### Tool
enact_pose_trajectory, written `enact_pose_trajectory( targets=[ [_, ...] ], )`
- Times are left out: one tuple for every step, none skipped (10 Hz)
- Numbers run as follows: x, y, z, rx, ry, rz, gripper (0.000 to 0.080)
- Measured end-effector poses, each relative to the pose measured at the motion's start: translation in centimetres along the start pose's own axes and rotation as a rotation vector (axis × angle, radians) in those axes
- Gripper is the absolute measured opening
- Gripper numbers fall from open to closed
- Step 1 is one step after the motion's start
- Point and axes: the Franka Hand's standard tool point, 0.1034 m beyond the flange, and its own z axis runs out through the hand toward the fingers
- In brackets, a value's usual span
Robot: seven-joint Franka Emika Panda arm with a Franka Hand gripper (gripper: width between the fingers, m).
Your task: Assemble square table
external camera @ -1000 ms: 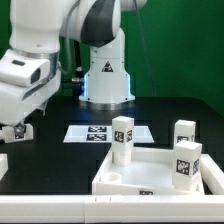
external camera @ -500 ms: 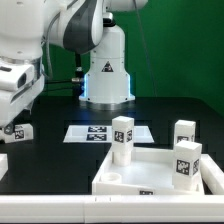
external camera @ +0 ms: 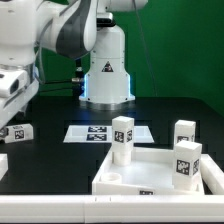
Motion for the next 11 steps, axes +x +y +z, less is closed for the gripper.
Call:
enact_pose_trajectory(
  targets=[
    [-0.85,0.1,0.39,0.006,-0.001,0.008,0.0649],
    [-1.24,0.17,0.58,0.011,0.0,0.017,0.0649],
    [-1.06,0.19,0.55,0.01,0.0,0.017,0.0523],
    [-1.07,0.17,0.59,0.011,0.0,0.017,0.0387],
    [-1.09,0.15,0.61,0.011,0.0,0.018,0.0387],
    [-1.09,0.15,0.61,0.011,0.0,0.018,0.025],
    [-1.09,0.14,0.63,0.012,0.0,0.018,0.0077],
    [-1.1,0.14,0.64,0.012,0.0,0.018,0.0025],
    [-1.09,0.13,0.65,0.012,0.0,0.018,0.0005],
    [-1.03,0.15,0.64,0.006,0.0,0.028,0.0005],
    [-0.86,-0.12,0.6,0.003,0.009,0.018,0.0002]
  ],
)
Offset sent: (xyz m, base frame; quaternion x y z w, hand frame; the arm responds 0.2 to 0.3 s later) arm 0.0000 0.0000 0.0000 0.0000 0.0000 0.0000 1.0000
